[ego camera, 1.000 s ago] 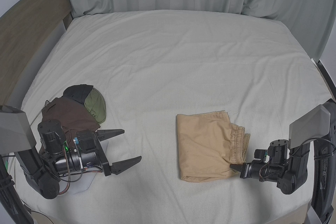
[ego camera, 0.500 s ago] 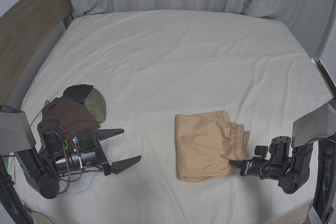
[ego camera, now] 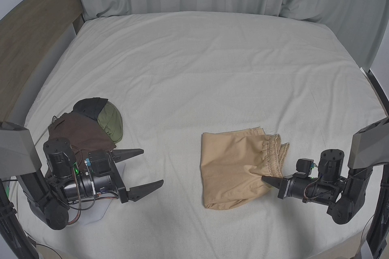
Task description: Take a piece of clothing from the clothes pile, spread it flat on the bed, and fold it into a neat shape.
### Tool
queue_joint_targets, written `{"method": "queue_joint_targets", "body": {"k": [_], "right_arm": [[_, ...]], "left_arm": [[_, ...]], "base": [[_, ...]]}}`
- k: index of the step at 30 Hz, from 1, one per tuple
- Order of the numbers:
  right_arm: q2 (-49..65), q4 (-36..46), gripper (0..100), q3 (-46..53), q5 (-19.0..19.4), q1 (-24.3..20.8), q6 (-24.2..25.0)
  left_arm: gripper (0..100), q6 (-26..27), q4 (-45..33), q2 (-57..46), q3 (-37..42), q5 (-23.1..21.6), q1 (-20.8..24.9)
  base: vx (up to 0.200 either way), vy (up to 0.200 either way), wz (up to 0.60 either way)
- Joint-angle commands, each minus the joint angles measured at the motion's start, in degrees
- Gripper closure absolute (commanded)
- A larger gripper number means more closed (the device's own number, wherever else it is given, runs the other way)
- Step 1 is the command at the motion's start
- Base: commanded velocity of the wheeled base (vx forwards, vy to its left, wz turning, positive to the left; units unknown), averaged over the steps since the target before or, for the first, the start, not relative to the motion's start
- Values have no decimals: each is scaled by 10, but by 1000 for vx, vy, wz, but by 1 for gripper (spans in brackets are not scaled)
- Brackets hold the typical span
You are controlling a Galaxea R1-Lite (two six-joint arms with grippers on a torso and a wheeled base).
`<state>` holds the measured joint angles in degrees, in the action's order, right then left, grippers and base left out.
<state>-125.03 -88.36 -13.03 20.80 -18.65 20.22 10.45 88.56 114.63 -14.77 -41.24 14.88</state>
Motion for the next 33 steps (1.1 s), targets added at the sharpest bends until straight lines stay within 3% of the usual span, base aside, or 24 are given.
{"method": "queue_joint_targets", "body": {"k": [1,33], "right_arm": [[25,-1,100,0,0,-2,0],[70,-1,100,-2,-1,-35,1]], "left_arm": [[0,0,0,1,0,0,1],[0,0,0,-1,2,0,-1]], "base": [[0,0,0],[0,0,0]]}}
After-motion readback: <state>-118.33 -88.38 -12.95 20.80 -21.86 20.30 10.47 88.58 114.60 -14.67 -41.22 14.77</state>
